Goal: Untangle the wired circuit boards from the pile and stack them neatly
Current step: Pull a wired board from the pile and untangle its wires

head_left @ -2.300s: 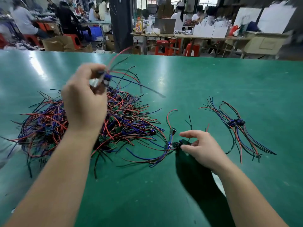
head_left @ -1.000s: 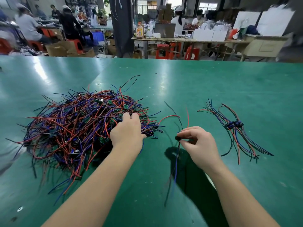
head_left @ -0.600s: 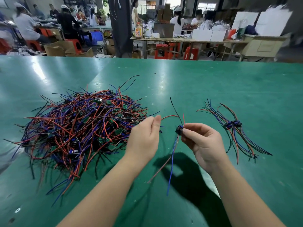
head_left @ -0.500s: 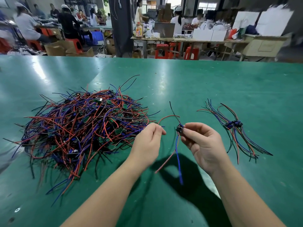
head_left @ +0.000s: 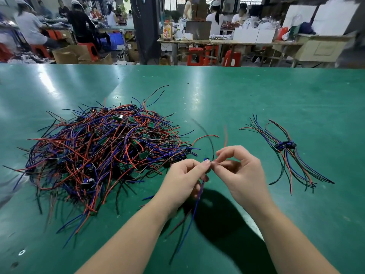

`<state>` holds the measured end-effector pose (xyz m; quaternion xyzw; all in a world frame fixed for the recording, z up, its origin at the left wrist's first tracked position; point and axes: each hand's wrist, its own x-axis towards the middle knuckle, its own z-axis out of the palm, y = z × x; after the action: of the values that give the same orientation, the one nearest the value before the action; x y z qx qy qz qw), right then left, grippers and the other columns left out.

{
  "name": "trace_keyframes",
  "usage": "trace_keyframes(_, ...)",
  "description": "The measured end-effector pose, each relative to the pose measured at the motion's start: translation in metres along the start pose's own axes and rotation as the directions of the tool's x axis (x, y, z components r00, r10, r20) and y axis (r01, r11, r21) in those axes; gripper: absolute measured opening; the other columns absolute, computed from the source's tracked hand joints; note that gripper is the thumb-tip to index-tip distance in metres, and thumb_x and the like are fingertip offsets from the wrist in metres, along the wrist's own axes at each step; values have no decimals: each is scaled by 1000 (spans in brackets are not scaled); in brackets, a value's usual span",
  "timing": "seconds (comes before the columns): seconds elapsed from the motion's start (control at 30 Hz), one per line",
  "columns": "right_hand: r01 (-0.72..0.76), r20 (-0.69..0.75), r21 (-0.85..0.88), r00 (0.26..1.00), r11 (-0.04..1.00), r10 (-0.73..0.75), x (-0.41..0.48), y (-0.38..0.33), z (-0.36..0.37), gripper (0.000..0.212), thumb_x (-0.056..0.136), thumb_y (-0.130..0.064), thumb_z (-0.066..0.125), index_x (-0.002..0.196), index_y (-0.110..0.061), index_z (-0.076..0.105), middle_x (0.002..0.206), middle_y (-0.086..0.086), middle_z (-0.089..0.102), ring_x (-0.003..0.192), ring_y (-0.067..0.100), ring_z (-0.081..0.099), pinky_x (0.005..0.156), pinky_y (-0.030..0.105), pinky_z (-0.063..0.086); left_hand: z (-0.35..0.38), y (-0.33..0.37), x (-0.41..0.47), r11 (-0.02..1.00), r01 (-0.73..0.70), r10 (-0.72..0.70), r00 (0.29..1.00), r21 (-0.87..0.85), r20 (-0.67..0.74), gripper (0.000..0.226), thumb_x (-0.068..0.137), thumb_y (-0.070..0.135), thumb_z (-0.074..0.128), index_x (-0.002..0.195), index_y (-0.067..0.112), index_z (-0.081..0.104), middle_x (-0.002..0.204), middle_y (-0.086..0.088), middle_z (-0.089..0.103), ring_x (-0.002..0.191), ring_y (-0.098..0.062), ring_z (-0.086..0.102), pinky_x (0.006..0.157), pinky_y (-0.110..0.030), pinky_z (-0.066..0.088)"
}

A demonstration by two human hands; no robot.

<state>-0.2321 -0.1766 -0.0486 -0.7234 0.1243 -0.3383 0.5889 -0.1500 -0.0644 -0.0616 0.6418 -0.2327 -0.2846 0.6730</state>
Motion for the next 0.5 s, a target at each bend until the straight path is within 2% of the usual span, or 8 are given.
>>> trace_keyframes(0.1,-41,-106,-80,994,996,32,1,2,-3,29,75,4,74,74,-14,52,83,13,59,57,6,65,58,14,46,-1,4,-3,998,9,-9,1000,-56,-5,19,85,28,67,75,11,65,66,1,68,47,-11,57,45,-20,45)
trace_keyframes(0.17,-178,-173,-98,972,979,159,3,4,-5,26,76,-9,78,72,-14,53,72,10,59,54,9,59,54,19,44,0,7,-5,996,1,-2,1000,-85,-3,21,78,30,70,76,10,66,68,-1,70,48,-11,59,46,-20,47)
trace_keyframes(0.2,-278,-159,-19,949,960,272,5,4,-6,22,77,-15,77,71,-14,56,67,7,59,55,11,58,53,22,44,1,8,-6,996,1,0,1000,-93,4,23,73,32,71,76,10,67,68,-1,70,47,-11,59,46,-20,47)
trace_keyframes(0.27,-467,-8,220,877,856,480,7,2,-7,15,81,-23,70,71,-13,66,65,1,61,56,10,57,51,20,43,1,9,-8,996,8,-5,1000,-92,27,25,67,35,71,74,11,70,68,-3,71,47,-11,59,47,-20,49)
trace_keyframes(0.3,-512,72,297,853,806,516,8,0,-7,15,81,-25,68,73,-12,70,66,0,62,55,9,56,51,18,42,1,10,-9,996,12,-8,999,-87,45,24,66,35,72,72,12,72,68,-5,71,47,-12,59,48,-20,50)
trace_keyframes(0.37,-538,172,371,841,757,513,8,-1,-8,19,74,-27,65,73,-11,76,66,0,64,55,7,56,51,17,43,1,11,-11,997,17,-10,996,-79,84,22,64,37,73,68,16,76,67,-5,71,47,-12,59,49,-21,51)
trace_keyframes(0.5,-575,279,458,817,678,505,9,-1,-13,19,70,-22,63,69,-10,77,63,1,60,54,5,54,51,14,45,0,13,-14,995,56,-44,989,-85,139,27,59,47,72,67,20,76,67,-4,71,47,-11,59,50,-22,51)
